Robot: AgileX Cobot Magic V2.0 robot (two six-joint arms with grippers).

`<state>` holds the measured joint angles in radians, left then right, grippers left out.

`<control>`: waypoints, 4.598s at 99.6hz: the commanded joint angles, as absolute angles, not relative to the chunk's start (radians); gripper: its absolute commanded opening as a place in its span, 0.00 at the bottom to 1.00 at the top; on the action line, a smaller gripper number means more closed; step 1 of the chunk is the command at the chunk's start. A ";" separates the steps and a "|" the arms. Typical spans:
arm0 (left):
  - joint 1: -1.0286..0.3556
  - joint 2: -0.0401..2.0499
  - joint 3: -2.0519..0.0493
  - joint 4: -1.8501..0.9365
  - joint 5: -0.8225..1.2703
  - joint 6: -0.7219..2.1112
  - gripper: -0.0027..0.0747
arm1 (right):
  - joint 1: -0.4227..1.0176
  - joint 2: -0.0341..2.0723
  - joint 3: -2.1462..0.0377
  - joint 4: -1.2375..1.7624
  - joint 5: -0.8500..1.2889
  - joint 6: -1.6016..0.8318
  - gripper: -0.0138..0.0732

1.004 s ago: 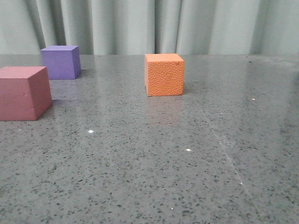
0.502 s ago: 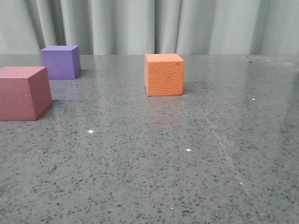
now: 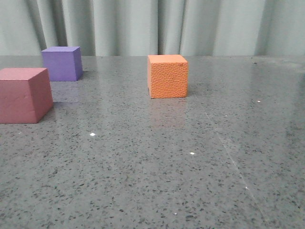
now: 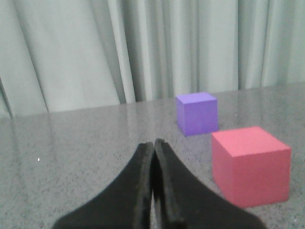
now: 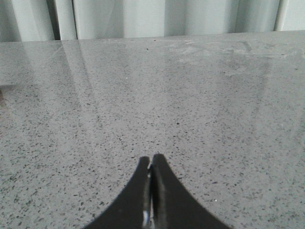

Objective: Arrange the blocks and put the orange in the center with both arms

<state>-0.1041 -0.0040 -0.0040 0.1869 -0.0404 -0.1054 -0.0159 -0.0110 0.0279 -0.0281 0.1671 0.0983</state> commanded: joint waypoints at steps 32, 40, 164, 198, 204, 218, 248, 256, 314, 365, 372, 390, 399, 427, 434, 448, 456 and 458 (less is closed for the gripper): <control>-0.102 0.195 -0.395 0.040 0.210 -0.106 0.01 | -0.019 -0.020 0.014 -0.031 0.082 0.088 0.08; -0.102 0.304 -0.541 0.022 0.330 -0.106 0.01 | -0.019 -0.020 0.014 -0.031 0.082 0.088 0.08; -0.102 0.735 -0.890 -0.051 0.434 -0.106 0.93 | -0.019 -0.020 0.014 -0.031 0.082 0.088 0.08; -0.107 0.735 -0.890 -0.090 0.319 -0.106 0.84 | -0.019 -0.020 0.014 -0.031 0.082 0.088 0.08; -0.123 0.737 -0.890 -0.109 0.315 -0.106 0.84 | -0.019 -0.020 0.014 -0.031 0.082 0.088 0.08; -0.213 0.799 -0.919 -0.150 0.309 -0.106 0.84 | -0.019 -0.020 0.014 -0.031 0.082 0.088 0.08; -0.521 1.132 -1.131 -0.149 0.221 -0.115 0.84 | -0.019 -0.020 0.014 -0.031 0.082 0.088 0.08; -0.568 1.253 -1.210 -0.149 0.217 -0.143 0.83 | -0.019 -0.020 0.014 -0.031 0.082 0.088 0.08; -0.733 1.815 -1.773 0.407 0.550 -0.774 0.83 | -0.019 -0.020 0.014 -0.031 0.082 0.088 0.08; -0.800 1.835 -1.792 0.686 0.632 -1.021 0.83 | -0.019 -0.020 0.014 -0.031 0.082 0.088 0.08; -0.800 1.835 -1.792 0.699 0.646 -1.019 0.83 | -0.019 -0.020 0.014 -0.031 0.082 0.088 0.08; -0.804 1.848 -1.785 0.668 0.685 -1.021 0.83 | -0.019 -0.020 0.014 -0.031 0.082 0.088 0.08; -0.811 1.868 -1.785 0.663 0.711 -1.025 0.83 | -0.019 -0.020 0.014 -0.031 0.082 0.088 0.08; -0.834 1.918 -1.785 0.656 0.751 -1.057 0.83 | -0.019 -0.020 0.014 -0.031 0.082 0.088 0.08; -0.834 1.929 -1.785 0.656 0.773 -1.066 0.83 | -0.019 -0.020 0.014 -0.031 0.082 0.088 0.08; -0.834 1.956 -1.785 0.648 0.813 -1.079 0.83 | -0.019 -0.020 0.014 -0.031 0.082 0.088 0.08; -0.834 1.968 -1.785 0.628 0.819 -1.079 0.83 | -0.019 -0.020 0.014 -0.031 0.082 0.088 0.08; -0.834 1.970 -1.785 0.623 0.819 -1.079 0.83 | -0.019 -0.020 0.014 -0.031 0.082 0.088 0.08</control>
